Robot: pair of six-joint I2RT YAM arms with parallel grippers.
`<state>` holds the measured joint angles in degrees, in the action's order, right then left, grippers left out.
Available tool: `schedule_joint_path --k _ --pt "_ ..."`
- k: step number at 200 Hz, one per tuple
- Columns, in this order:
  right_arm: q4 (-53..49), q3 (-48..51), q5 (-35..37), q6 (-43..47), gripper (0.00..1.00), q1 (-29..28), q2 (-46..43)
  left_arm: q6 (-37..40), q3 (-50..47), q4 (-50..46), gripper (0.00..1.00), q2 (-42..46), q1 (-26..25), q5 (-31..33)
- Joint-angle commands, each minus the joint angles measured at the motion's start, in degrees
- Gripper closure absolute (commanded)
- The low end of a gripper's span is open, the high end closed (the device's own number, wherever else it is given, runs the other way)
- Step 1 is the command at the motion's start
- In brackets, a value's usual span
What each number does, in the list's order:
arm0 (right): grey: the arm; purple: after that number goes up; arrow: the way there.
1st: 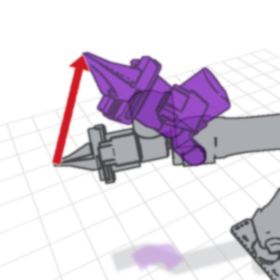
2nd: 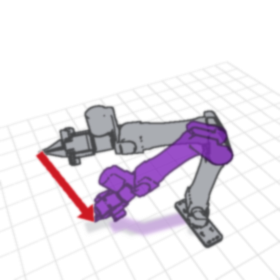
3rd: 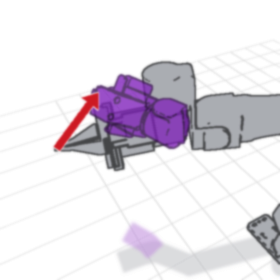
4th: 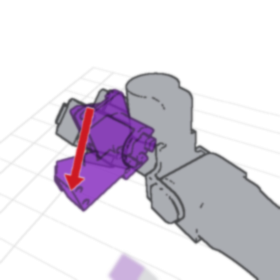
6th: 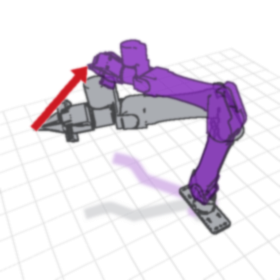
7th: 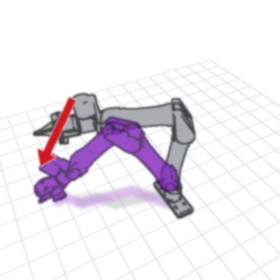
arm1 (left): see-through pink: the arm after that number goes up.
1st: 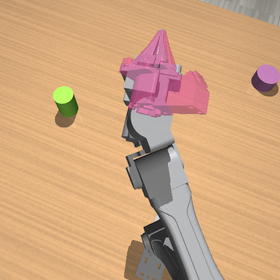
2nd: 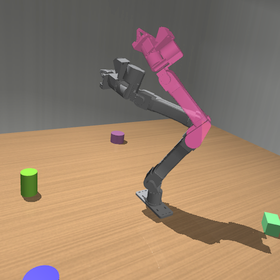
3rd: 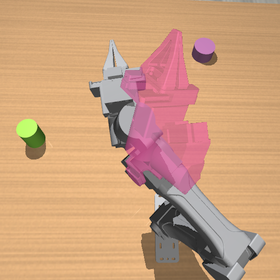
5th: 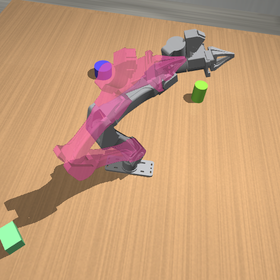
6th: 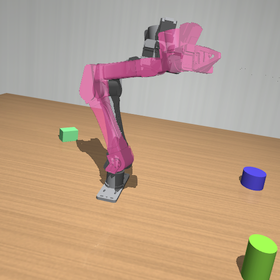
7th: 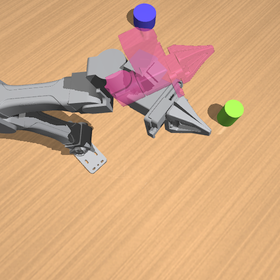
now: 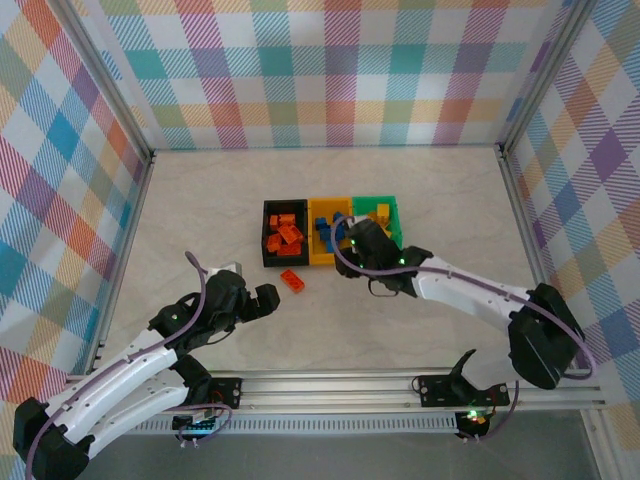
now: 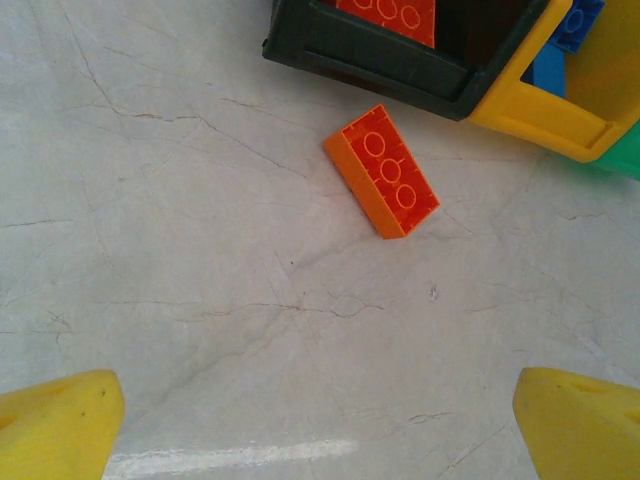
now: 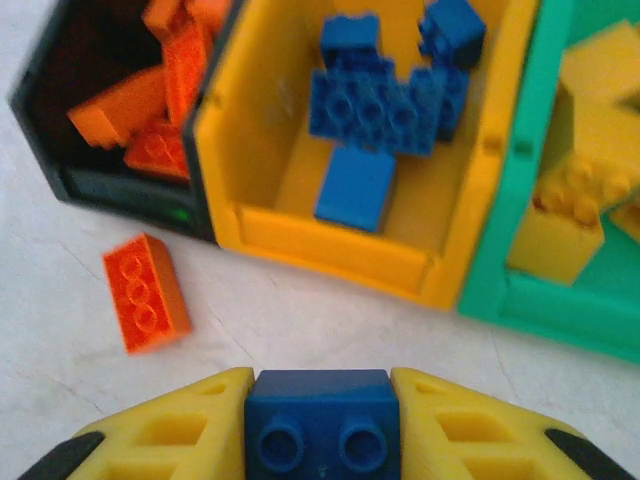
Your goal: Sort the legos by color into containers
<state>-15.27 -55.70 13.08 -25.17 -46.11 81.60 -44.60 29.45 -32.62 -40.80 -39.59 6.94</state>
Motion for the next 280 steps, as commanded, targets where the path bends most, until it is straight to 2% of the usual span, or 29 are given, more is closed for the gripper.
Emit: schedule_joint_path --k 1,40,76,86,98,116,134,155,202,235,280 --pt "-1.25 -8.36 -0.52 3.12 0.65 2.32 6.06 -0.48 -0.45 1.86 0.00 -0.29 0.67 -0.57" --pt "-4.57 -24.54 0.09 3.81 0.65 6.39 21.59 -0.89 -0.54 0.69 0.00 0.37 0.75 -0.81" --pt "-6.47 -33.00 1.40 3.37 0.64 7.65 30.32 -1.04 -0.80 -0.03 0.00 1.39 0.76 -0.53" --pt "-6.83 -34.25 1.60 3.09 0.60 7.76 31.34 -1.04 -0.71 0.09 0.00 1.18 0.75 -0.56" --pt "-7.06 -34.95 1.42 2.52 0.49 7.83 31.58 -0.87 -0.63 0.18 0.00 0.76 0.75 -0.68" --pt "-5.65 -34.14 0.44 2.35 0.32 7.87 29.46 -0.10 -0.02 0.58 0.00 -0.47 0.78 -0.85" --pt "-4.96 -32.27 0.28 2.49 0.26 7.74 25.88 1.33 1.31 1.24 0.00 -2.80 0.79 -0.87" --pt "-2.57 -26.99 -0.36 2.28 0.24 7.15 20.00 3.63 3.33 3.44 0.00 -7.06 0.78 -1.21" --pt "3.16 -10.06 -1.28 -0.82 0.23 5.24 6.99 7.86 8.93 10.05 0.11 -24.26 -0.20 -1.39" --pt "4.79 -1.59 -1.20 -2.66 0.23 5.24 0.05 8.78 13.70 12.72 0.10 -36.79 -3.16 2.79" --pt "4.94 3.84 -0.45 -3.65 0.23 5.25 -5.32 7.38 15.92 20.19 0.05 -44.22 -3.46 5.87"
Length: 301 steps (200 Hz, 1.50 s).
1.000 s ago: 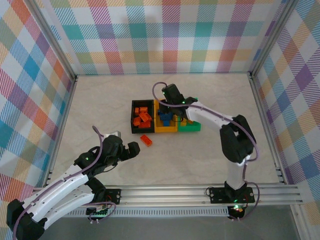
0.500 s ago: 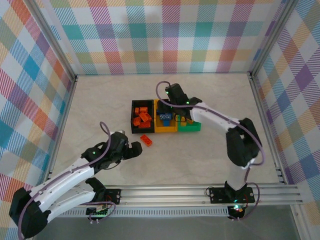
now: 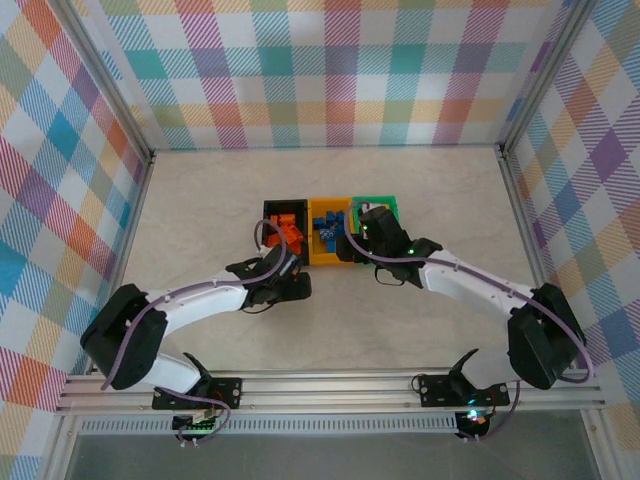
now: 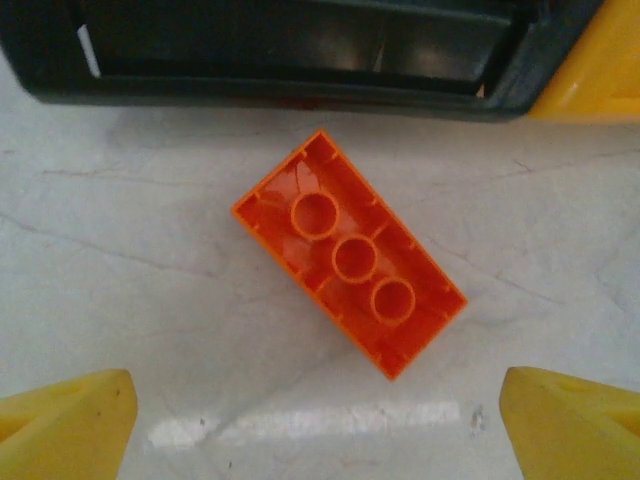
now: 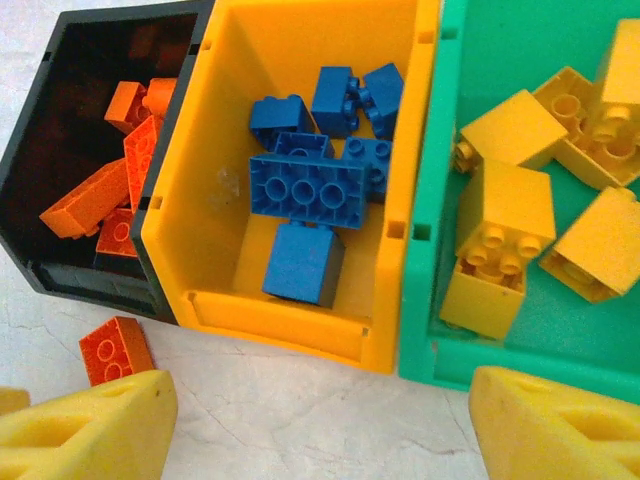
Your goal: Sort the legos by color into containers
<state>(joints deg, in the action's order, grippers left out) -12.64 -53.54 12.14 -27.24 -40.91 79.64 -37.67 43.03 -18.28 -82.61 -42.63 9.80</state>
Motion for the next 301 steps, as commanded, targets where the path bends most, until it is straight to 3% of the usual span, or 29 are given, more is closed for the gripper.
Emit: schedule_joint_path --k 1,62,152,197,248,301 --pt "2.43 1.77 0.50 -1.58 0.23 0.04 -3.44 0.47 2.42 5.96 0.04 -2.48 -0.43 3.11" --pt "2.61 4.57 1.15 -1.85 0.23 0.04 -6.32 1.18 4.87 6.79 0.12 -11.87 -0.26 7.58" --pt "3.23 5.62 1.17 -2.38 0.23 0.08 -7.02 0.14 -1.23 6.11 0.63 -6.37 0.04 6.75" --pt "3.08 6.64 1.56 -3.03 0.23 0.05 -7.67 -0.69 -3.07 4.02 0.80 -0.73 -0.30 3.48" --pt "3.96 8.39 1.92 -4.20 0.22 0.04 -9.05 -0.30 1.44 -5.80 0.79 12.86 -1.31 1.80" --pt "3.27 9.31 2.31 -4.77 0.22 0.06 -9.62 4.53 16.92 -4.90 0.79 -1.31 8.09 -3.44"
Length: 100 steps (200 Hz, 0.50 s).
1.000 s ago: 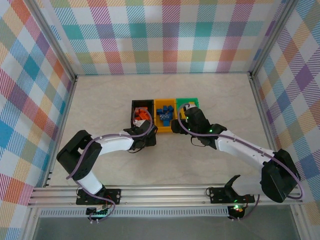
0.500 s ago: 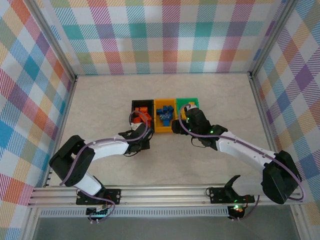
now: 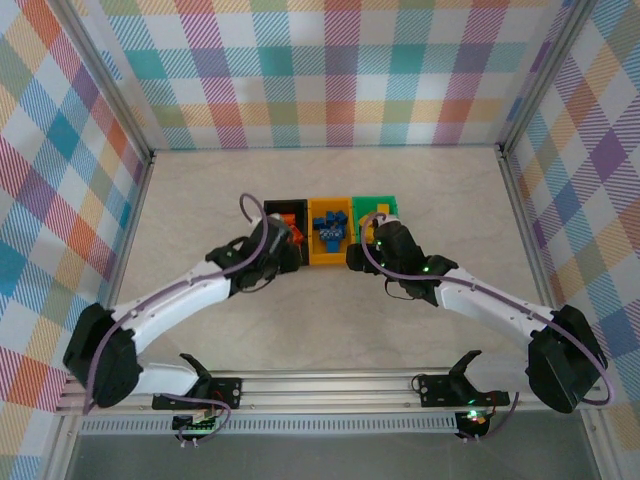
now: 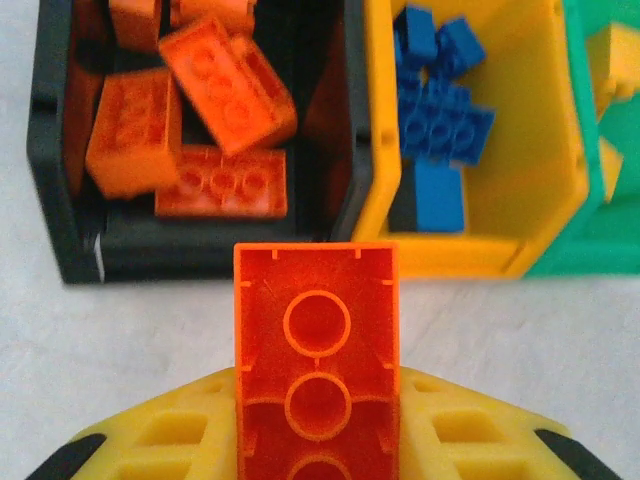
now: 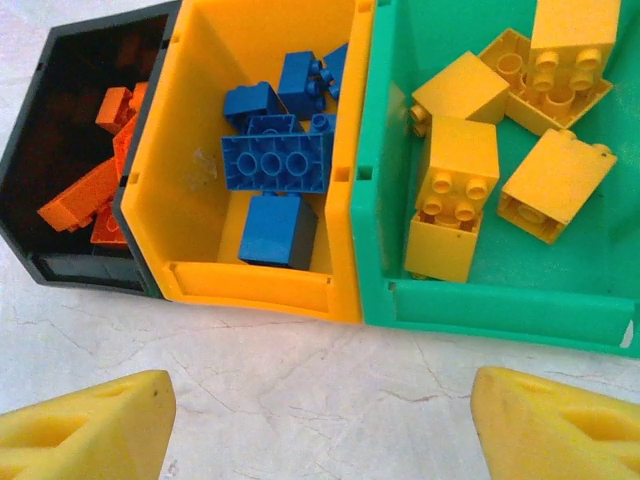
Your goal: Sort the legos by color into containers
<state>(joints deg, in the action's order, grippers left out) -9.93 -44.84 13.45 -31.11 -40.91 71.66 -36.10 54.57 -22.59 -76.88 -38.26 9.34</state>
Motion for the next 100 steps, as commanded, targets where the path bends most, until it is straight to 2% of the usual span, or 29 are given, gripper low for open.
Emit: schedule_joint_path --k 1,34,71,78,100 --pt "0.59 0.62 1.02 -0.89 0.22 0.05 -1.67 3.00 5.73 -0.56 0.79 -7.35 3.81 -2.95" --pt "0.10 1.14 1.14 -0.79 0.22 0.12 -2.69 4.93 16.48 -1.70 0.79 -18.51 6.82 -2.15" --pt "-0.07 1.48 1.15 -0.60 0.21 0.12 -3.69 6.37 24.78 -3.88 0.77 -26.71 8.64 -0.30" --pt "-0.10 1.51 1.14 -0.53 0.21 0.12 -3.87 6.45 25.62 -4.21 0.72 -27.74 8.81 -0.48" --pt "-0.74 1.40 1.31 -0.50 0.19 0.15 -5.04 6.50 26.66 -4.30 0.45 -28.72 8.91 -0.82"
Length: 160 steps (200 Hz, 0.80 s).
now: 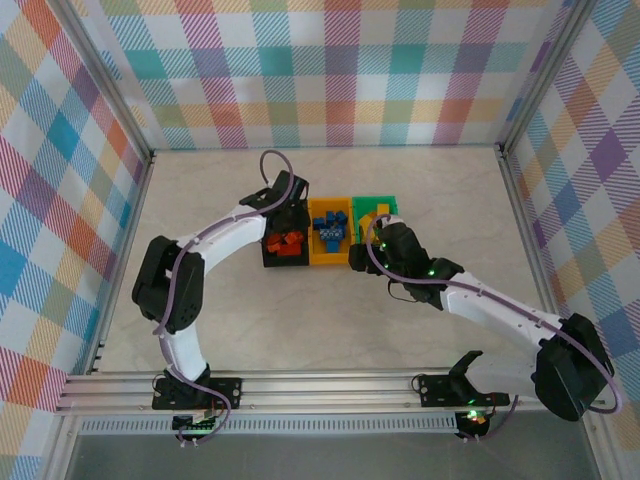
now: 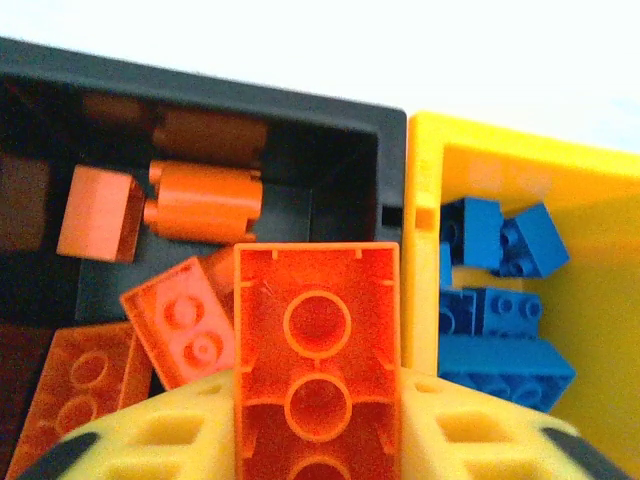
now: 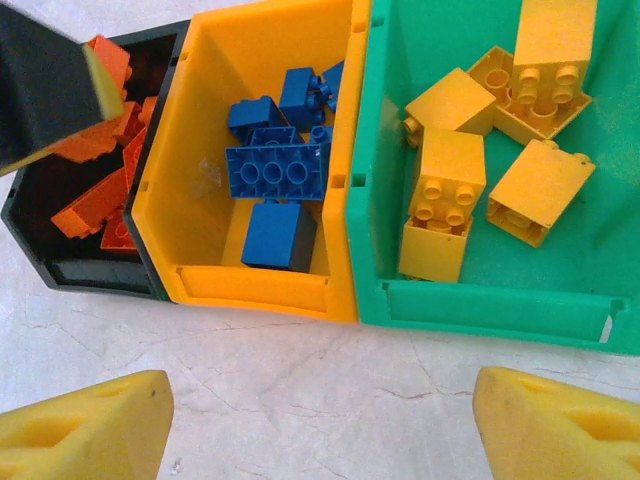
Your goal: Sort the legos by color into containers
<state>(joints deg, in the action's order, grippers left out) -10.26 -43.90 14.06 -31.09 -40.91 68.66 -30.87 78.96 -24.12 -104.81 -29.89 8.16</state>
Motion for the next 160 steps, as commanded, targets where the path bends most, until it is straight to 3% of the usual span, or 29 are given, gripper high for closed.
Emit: schedule_joint_path --k 1,24,31,34,50,61,79,110,134,160 --pt "-0.44 0.51 0.74 -0.54 0.19 0.14 -2.09 1.31 2.26 -2.73 0.43 -0.72 0.53 0.32" --pt "-0.55 0.68 0.96 -0.31 0.15 0.12 -3.98 1.28 1.27 -2.06 0.20 2.33 0.50 -0.05" --pt "-0.88 0.64 1.08 -0.22 0.14 0.12 -4.46 1.28 0.95 -2.07 0.03 3.74 0.45 -0.01" --pt "-0.96 0.66 1.09 -0.20 0.14 0.24 -4.67 1.26 0.75 -2.07 0.00 4.39 0.45 0.01" --pt "-1.53 0.57 2.01 -0.13 0.10 0.21 -5.75 1.26 -0.70 -1.91 0.00 8.79 0.31 0.37" --pt "-1.92 0.49 2.80 -0.03 0.00 0.23 -6.41 1.37 -2.02 -1.47 0.00 12.33 0.26 0.99" --pt "-2.86 0.66 4.38 0.24 0.00 0.21 -7.29 1.15 -5.28 -0.24 0.00 18.59 0.27 3.75" --pt "-4.73 1.36 12.56 -1.18 0.00 0.30 -8.35 2.37 -15.53 4.46 0.00 28.20 0.85 17.58" --pt "-4.18 2.37 14.25 2.66 0.00 0.95 -9.16 12.46 -24.76 15.21 0.00 31.76 3.39 19.03" --pt "-4.72 2.95 15.21 3.21 0.00 3.02 -9.33 22.73 -28.40 18.51 0.00 30.67 9.20 21.02"
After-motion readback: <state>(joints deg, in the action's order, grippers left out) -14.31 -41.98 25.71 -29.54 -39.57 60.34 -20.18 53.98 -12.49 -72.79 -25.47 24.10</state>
